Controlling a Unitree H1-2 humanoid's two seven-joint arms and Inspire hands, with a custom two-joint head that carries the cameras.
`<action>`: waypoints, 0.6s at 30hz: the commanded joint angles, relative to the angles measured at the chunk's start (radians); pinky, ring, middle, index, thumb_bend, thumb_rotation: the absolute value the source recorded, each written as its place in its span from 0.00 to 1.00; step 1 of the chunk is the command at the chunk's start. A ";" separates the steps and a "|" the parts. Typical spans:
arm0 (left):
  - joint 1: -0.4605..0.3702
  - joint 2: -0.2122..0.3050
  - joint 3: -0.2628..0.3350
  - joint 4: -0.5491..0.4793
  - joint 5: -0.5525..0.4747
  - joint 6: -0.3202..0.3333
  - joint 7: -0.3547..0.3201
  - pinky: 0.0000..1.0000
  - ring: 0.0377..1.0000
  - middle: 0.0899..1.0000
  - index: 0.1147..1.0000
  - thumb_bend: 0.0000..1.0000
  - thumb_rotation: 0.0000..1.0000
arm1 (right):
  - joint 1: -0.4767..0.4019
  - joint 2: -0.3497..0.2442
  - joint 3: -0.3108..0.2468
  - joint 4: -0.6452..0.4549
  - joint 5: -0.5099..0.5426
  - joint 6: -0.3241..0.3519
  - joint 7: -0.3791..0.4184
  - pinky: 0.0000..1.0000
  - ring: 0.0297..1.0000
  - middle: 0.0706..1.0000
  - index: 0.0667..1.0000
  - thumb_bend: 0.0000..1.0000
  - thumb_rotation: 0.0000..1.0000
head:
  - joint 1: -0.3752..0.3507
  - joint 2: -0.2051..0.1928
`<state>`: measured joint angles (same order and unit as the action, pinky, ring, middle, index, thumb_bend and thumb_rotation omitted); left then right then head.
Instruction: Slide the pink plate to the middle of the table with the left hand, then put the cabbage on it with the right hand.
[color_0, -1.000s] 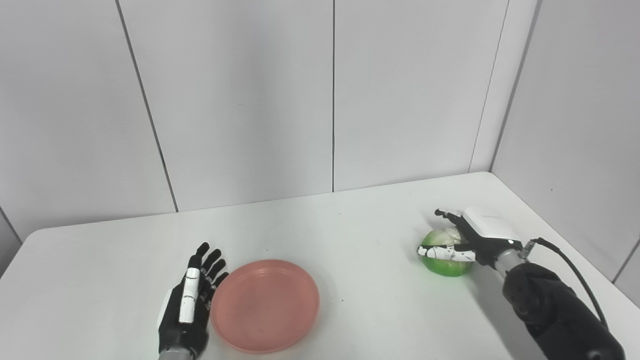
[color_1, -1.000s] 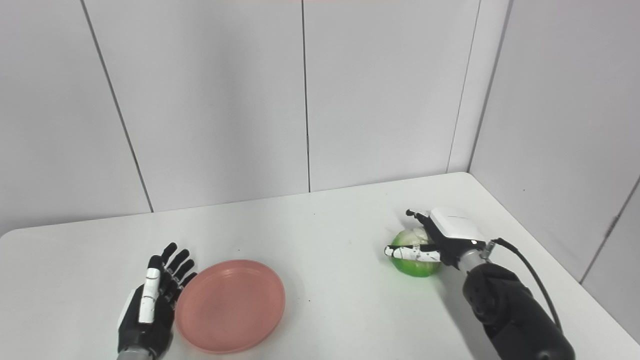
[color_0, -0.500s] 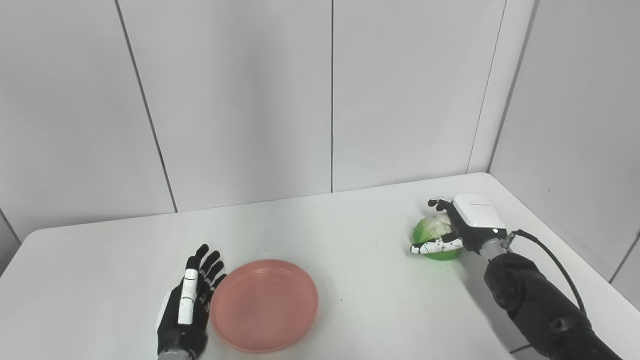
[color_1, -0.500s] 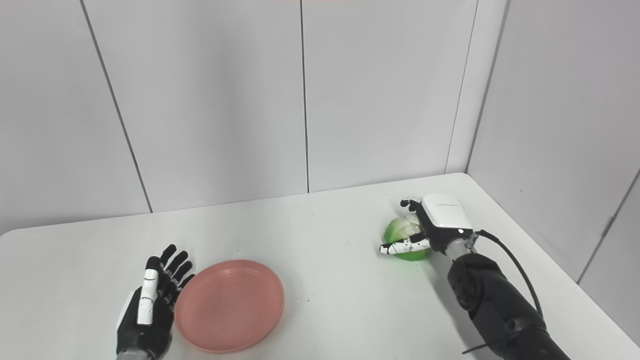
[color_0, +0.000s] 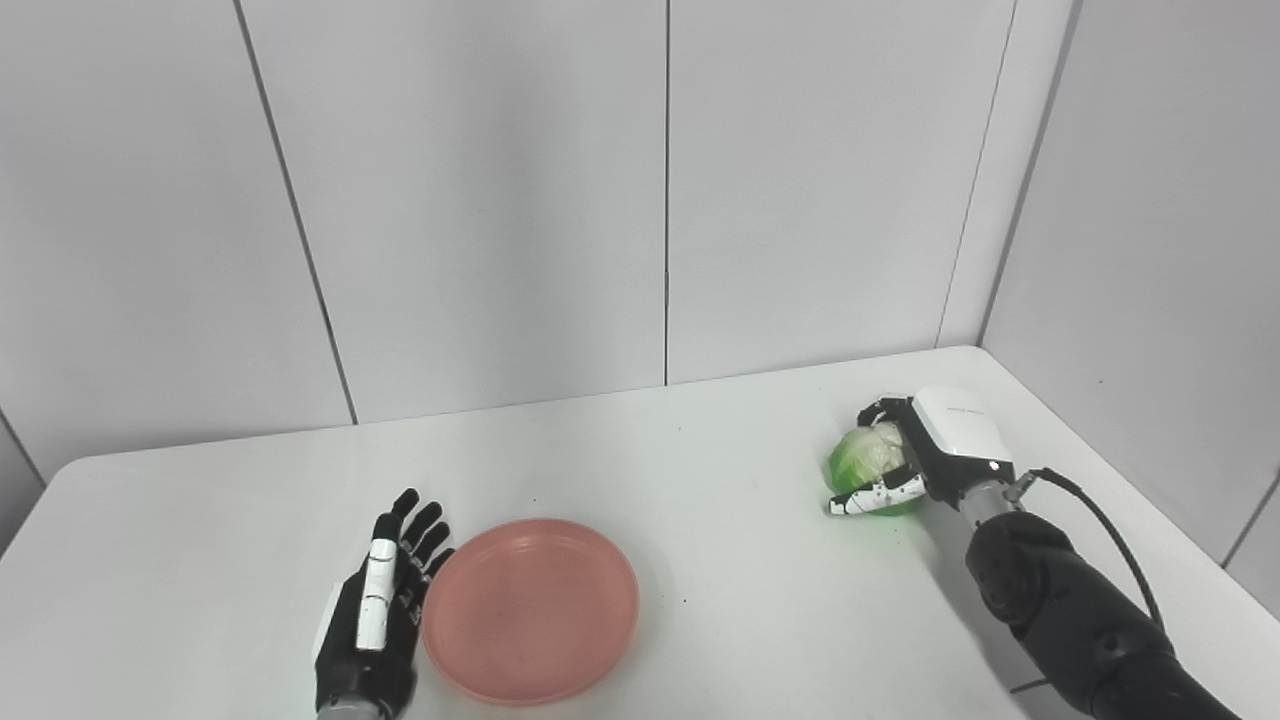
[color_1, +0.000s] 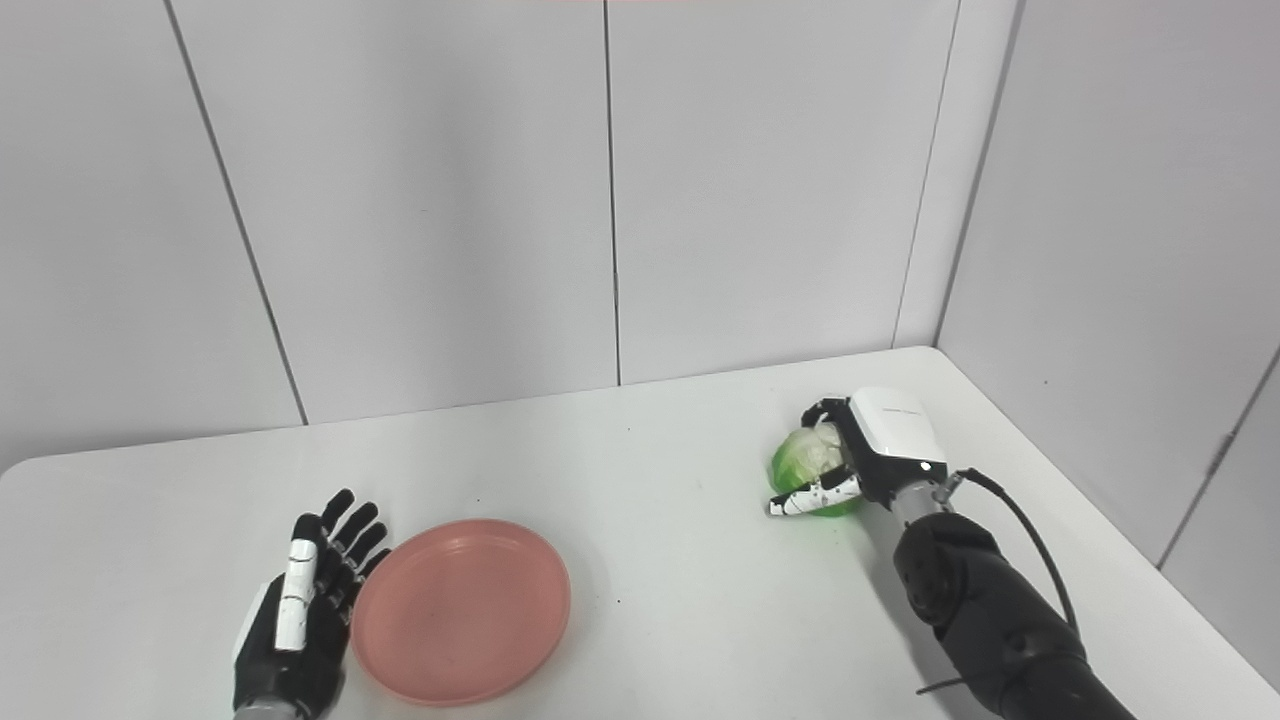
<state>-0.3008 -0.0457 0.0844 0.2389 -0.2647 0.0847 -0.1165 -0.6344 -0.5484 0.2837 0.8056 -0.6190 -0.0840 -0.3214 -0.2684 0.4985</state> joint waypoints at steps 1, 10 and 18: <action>0.009 -0.005 0.001 0.000 -0.008 0.023 0.005 0.91 0.92 0.90 0.90 0.84 0.82 | 0.060 0.009 0.027 0.032 0.001 -0.006 0.072 0.16 0.20 0.26 0.46 0.56 0.15 | 0.001 0.002; 0.007 -0.004 -0.001 -0.002 -0.001 0.026 0.007 0.91 0.92 0.90 0.91 0.86 0.83 | 0.056 -0.001 0.033 0.007 0.028 0.019 0.111 0.23 0.28 0.34 0.44 0.53 0.15 | 0.003 0.007; 0.007 -0.008 -0.004 0.000 0.000 0.026 0.007 0.91 0.93 0.90 0.90 0.84 0.83 | 0.063 -0.030 0.028 -0.080 0.046 0.043 0.197 0.20 0.24 0.28 0.43 0.53 0.14 | 0.010 0.008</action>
<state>-0.2985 -0.0489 0.0836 0.2350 -0.2643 0.0855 -0.1163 -0.6128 -0.5802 0.2872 0.7163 -0.5687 -0.0803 -0.2058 -0.2592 0.5062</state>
